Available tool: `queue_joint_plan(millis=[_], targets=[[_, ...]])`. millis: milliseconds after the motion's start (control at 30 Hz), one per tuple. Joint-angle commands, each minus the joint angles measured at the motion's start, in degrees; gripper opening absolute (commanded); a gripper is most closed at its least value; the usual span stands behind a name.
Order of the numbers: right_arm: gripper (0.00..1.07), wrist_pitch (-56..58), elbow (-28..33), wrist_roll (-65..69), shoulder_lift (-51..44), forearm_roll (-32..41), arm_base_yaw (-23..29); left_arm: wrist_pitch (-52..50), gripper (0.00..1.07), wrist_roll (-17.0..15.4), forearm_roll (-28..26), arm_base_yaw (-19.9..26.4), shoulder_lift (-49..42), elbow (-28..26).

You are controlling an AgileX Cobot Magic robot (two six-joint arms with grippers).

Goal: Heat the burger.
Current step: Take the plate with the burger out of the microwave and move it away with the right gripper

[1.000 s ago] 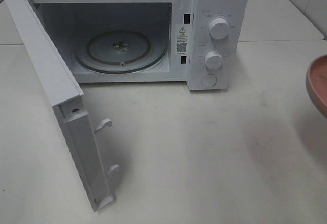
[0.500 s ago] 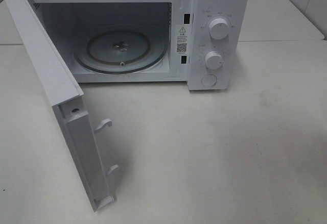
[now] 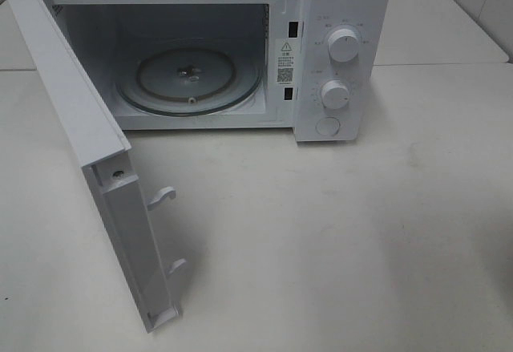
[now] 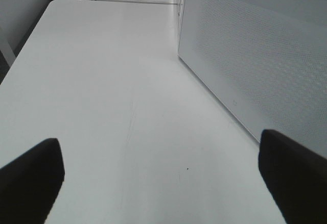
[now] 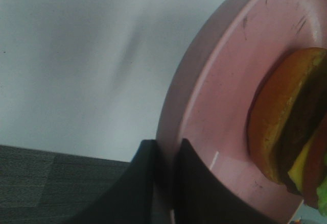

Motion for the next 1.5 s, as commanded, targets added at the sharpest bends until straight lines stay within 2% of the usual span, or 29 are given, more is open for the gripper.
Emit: queue_joint_plan(millis=[33, 100, 300, 367, 667, 1267, 1500], targets=[[0.00, 1.1, -0.6, 3.3, 1.9, -4.6, 0.0, -0.2, 0.98, -0.3, -0.1, 0.1, -1.2, 0.2], [0.00, -1.1, -1.8, 8.0, 7.7, -4.7, 0.0, -0.2, 0.98, -0.3, -0.1, 0.1, -1.2, 0.2], [0.00, -2.4, -4.4, 12.0, 13.6, -5.3, 0.0, -0.2, 0.98, -0.3, -0.1, 0.1, -1.2, 0.2], [0.00, -3.0, -7.3, 16.0, 19.5, -5.9, 0.0, -0.2, 0.98, -0.3, -0.1, 0.1, -1.2, 0.2], [0.00, -6.2, -12.7, 21.1, 31.6, -6.2, -0.1, -0.2, 0.98, -0.3, -0.1, 0.1, -1.2, 0.2], [0.02, -16.3, -13.9, 27.8, 43.9, -9.7, -7.9, -0.2, 0.98, -0.3, -0.1, 0.1, -1.2, 0.2], [0.05, -16.7, -13.9, 31.7, 46.9, -11.8, -8.0, -0.2, 0.98, -0.3, -0.1, 0.1, -1.2, 0.2]])
